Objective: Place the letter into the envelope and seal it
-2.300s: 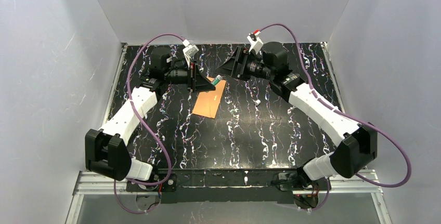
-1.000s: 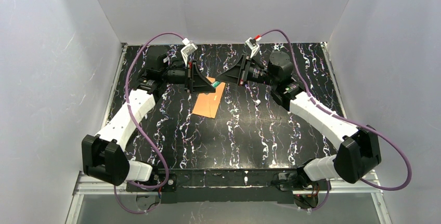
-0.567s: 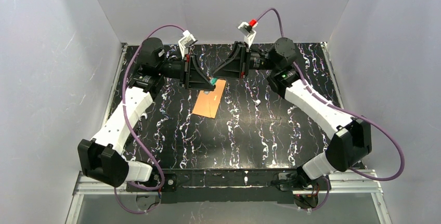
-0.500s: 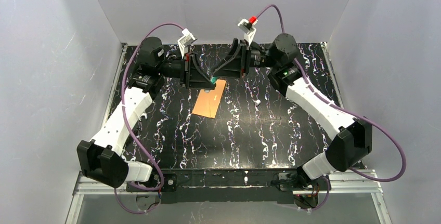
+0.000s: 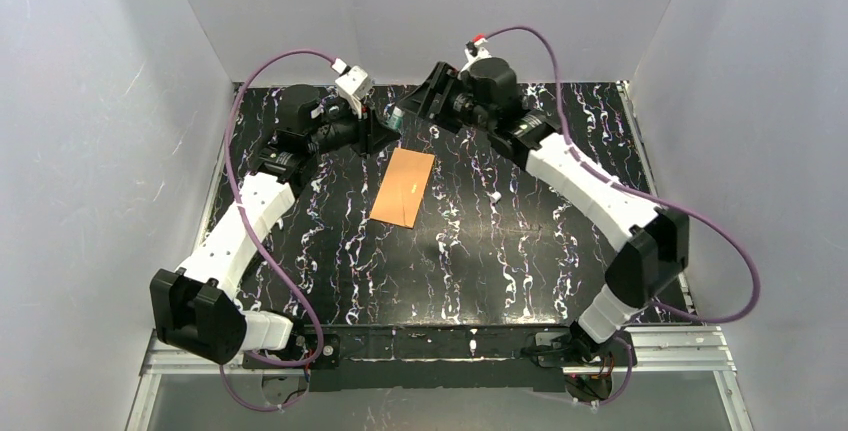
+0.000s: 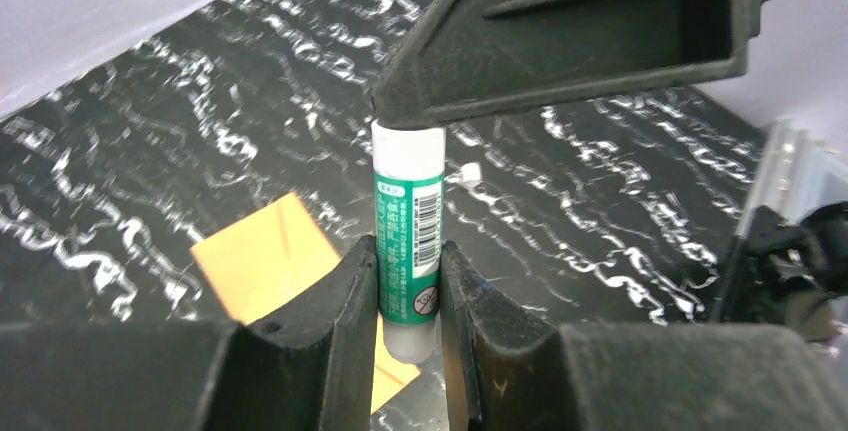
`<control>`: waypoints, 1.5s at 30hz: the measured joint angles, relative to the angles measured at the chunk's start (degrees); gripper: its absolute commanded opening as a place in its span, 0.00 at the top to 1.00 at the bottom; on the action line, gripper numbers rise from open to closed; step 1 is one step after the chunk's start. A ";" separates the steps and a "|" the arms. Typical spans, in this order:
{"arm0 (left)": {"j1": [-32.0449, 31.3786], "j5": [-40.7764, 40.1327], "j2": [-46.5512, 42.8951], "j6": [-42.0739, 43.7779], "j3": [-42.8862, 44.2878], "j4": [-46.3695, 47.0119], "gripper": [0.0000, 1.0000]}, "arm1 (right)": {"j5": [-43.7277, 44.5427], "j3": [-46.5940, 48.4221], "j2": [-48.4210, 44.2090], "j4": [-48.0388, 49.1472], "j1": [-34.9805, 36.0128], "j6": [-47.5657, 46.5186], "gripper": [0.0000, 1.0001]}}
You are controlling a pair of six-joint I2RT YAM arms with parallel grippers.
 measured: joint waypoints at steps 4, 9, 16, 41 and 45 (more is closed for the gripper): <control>0.11 -4.68 0.63 5.29 0.04 -3.19 1.00 | 4.83 2.49 4.59 -1.73 1.60 1.77 0.50; -0.31 -7.39 1.51 8.22 0.04 -4.13 1.00 | 6.29 4.42 6.14 -1.66 2.51 3.26 0.41; -0.63 -9.42 1.57 8.57 0.07 -5.03 1.00 | 5.66 4.85 6.64 -1.40 2.71 4.63 0.48; 0.31 -5.55 6.19 5.16 9.57 -16.44 1.00 | -1.88 5.03 8.68 1.29 1.90 0.02 0.99; 0.98 6.29 8.24 0.44 13.77 -18.60 1.00 | -9.79 -3.06 2.27 10.27 -0.74 -3.78 0.99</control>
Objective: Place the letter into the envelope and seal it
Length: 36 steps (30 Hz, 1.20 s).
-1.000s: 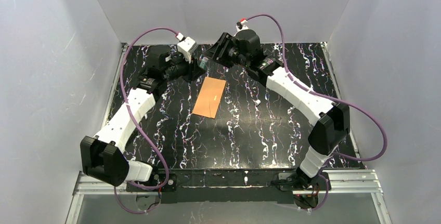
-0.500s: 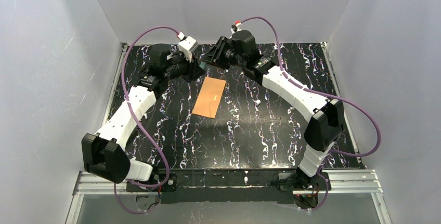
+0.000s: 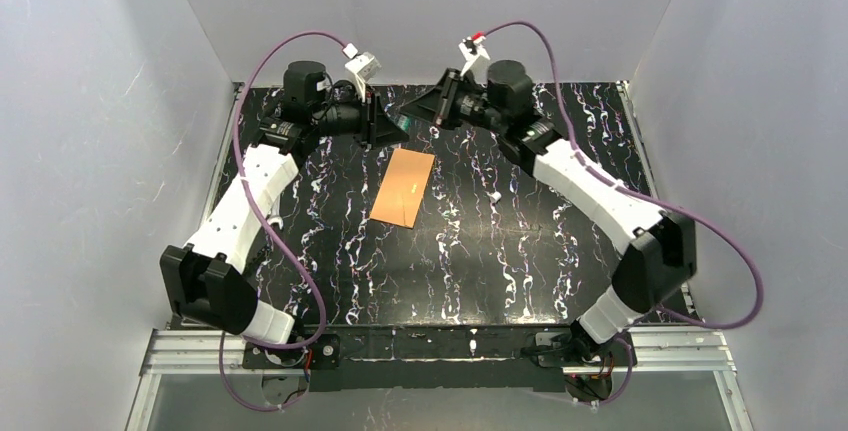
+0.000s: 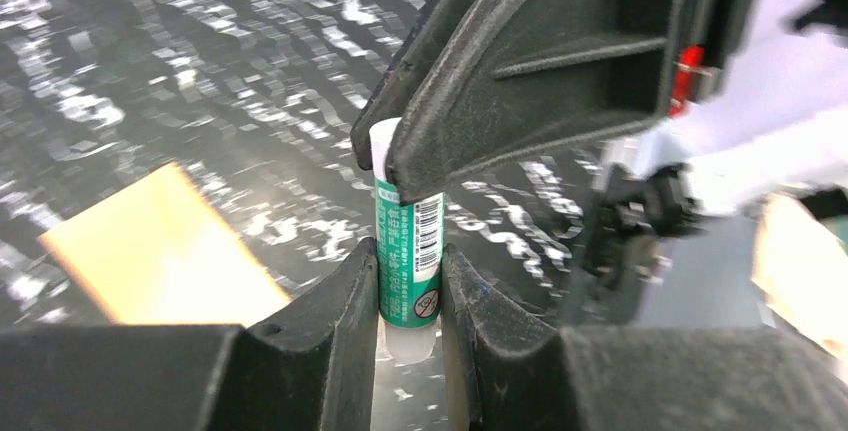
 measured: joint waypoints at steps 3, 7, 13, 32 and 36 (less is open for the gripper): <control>-0.07 9.92 -0.42 -5.44 -0.35 4.42 1.00 | -7.93 -5.18 -4.83 6.84 -2.14 -0.87 0.99; -0.02 20.28 -2.60 -13.66 -3.15 14.60 1.00 | -20.98 -7.93 -7.34 17.59 -4.15 -0.20 0.99; -0.63 31.01 -4.92 -18.27 -3.45 21.16 1.00 | -35.85 -7.72 -7.48 30.71 -4.37 2.01 0.57; -1.51 -1.29 -3.43 -0.76 -5.46 8.11 1.00 | 10.97 10.58 1.88 -13.51 1.18 1.44 0.35; -1.60 -3.85 -2.27 -0.61 -4.52 5.95 1.00 | 13.79 12.41 3.23 -19.10 2.58 2.51 0.47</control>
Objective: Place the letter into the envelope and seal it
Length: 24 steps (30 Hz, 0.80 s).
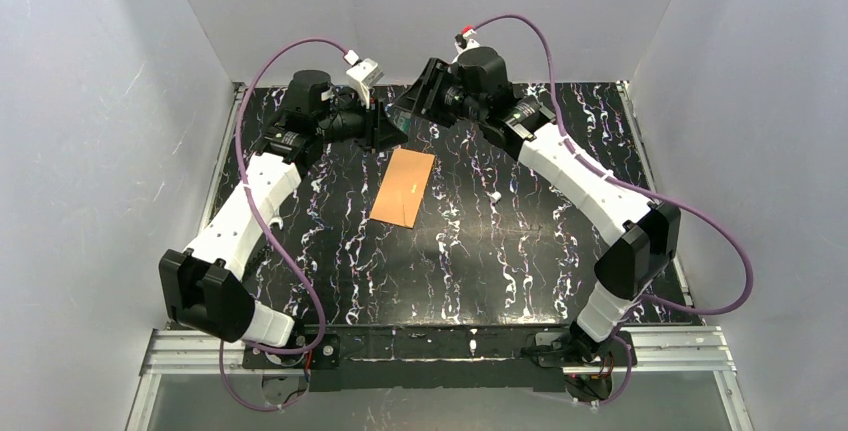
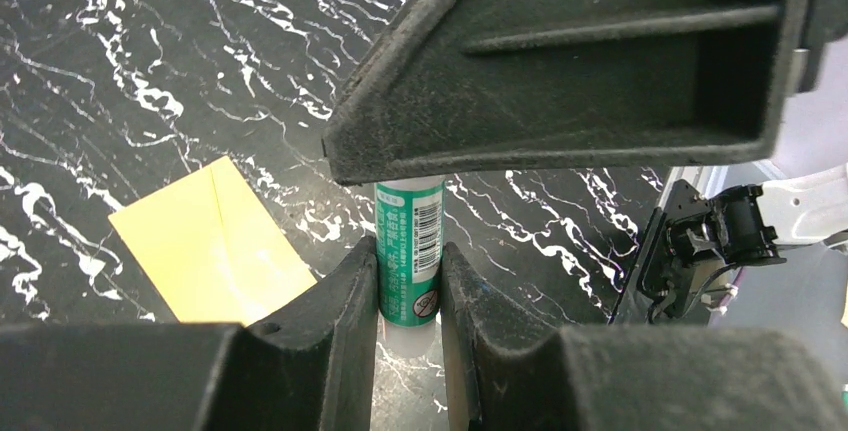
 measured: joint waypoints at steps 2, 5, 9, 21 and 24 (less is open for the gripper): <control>0.00 -0.92 0.15 -0.11 0.00 -0.83 1.00 | 0.59 1.31 0.72 -1.68 0.44 0.09 0.56; 0.00 -2.05 0.22 -0.50 0.13 -1.88 1.00 | 1.11 1.70 0.79 -2.73 0.68 0.48 0.60; 0.00 -3.26 0.74 -0.98 0.63 -2.36 1.00 | 1.03 2.56 1.01 -3.67 0.72 1.22 0.51; 0.00 -4.24 1.11 -1.77 0.79 -3.21 1.00 | -1.46 3.39 1.77 -4.96 1.01 2.01 0.63; 0.04 -3.91 1.11 -2.03 0.81 -3.21 1.00 | -1.68 3.45 2.43 -5.22 0.94 2.10 0.67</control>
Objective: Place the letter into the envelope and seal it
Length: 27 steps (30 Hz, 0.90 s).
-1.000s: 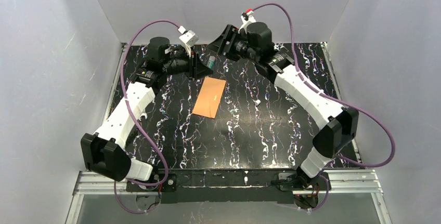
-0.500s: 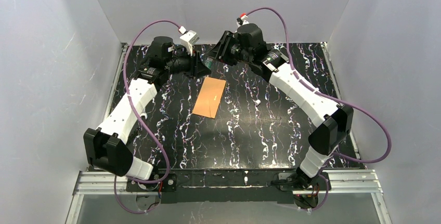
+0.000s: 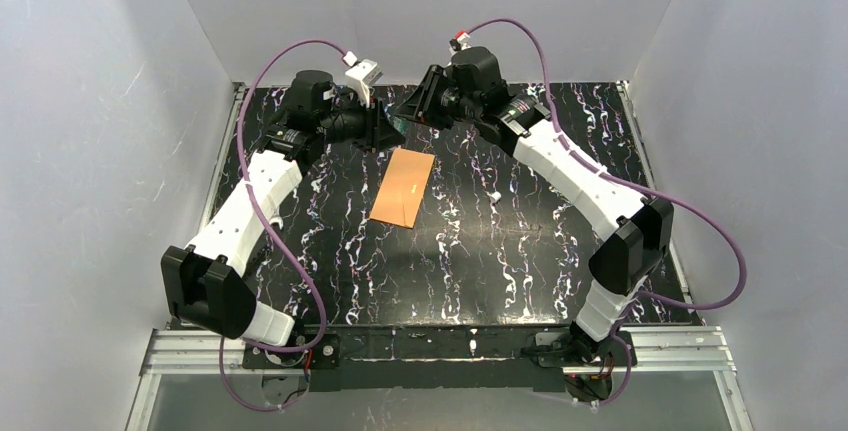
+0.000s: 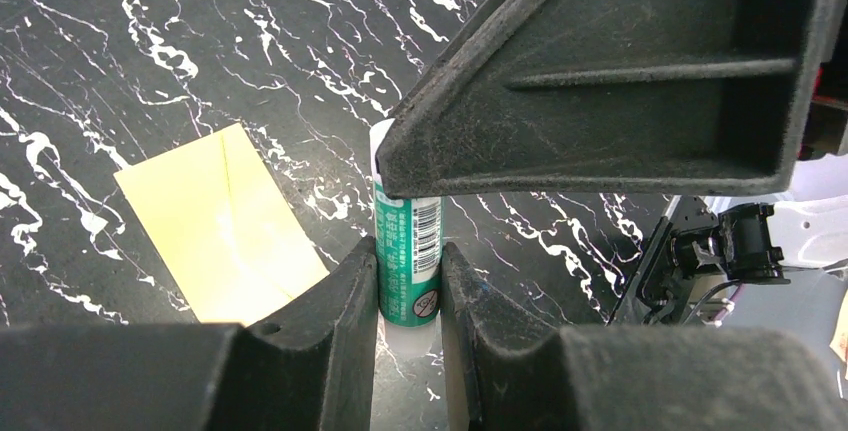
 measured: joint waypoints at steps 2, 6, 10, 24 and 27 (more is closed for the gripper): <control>0.04 0.04 0.00 -0.11 0.00 -0.37 1.00 | -0.15 0.00 0.37 -0.04 0.00 0.13 0.75; 0.24 0.55 0.00 -0.17 0.00 -0.83 1.00 | -0.33 0.00 0.48 -0.22 0.00 -0.31 0.99; 0.70 2.16 0.09 -0.87 0.63 -2.23 1.00 | -1.73 -2.60 -0.79 2.97 -0.09 -2.25 0.99; 0.55 37.07 -3.41 -12.90 -1.42 16.48 1.00 | -30.51 -28.30 -22.16 38.71 -4.50 -10.93 0.99; 0.57 43.74 -4.11 -15.34 -0.61 20.70 1.00 | -39.47 -28.30 -21.66 46.99 -4.79 -8.96 0.92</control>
